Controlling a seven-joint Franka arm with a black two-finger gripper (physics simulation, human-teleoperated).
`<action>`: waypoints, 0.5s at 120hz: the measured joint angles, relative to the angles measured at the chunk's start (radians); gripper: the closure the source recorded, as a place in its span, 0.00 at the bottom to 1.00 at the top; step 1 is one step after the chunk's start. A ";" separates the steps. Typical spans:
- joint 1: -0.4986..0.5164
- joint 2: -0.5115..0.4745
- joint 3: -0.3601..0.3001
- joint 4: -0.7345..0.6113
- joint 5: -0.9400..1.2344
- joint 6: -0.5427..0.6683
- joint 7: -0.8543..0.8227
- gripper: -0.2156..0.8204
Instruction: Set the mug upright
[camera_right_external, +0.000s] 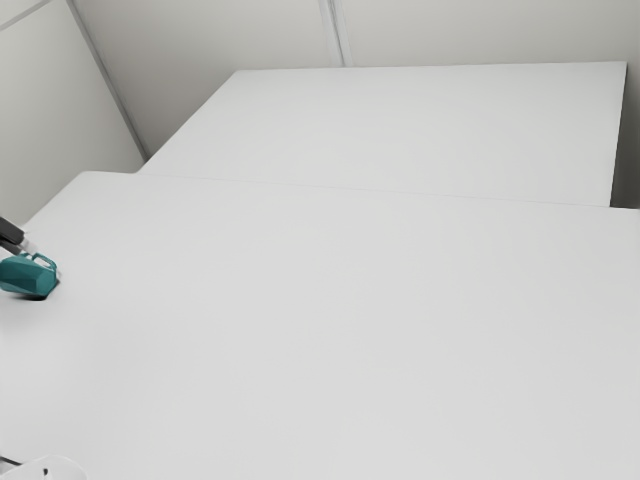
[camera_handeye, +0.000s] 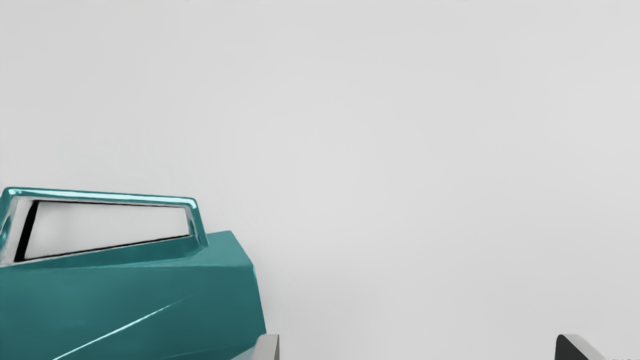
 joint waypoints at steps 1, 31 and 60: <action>0.002 0.005 0.000 0.008 -0.001 -0.002 0.003 0.21; 0.019 0.136 0.025 0.186 -0.013 -0.014 0.080 0.21; 0.041 0.177 0.067 0.215 -0.028 0.025 0.091 0.21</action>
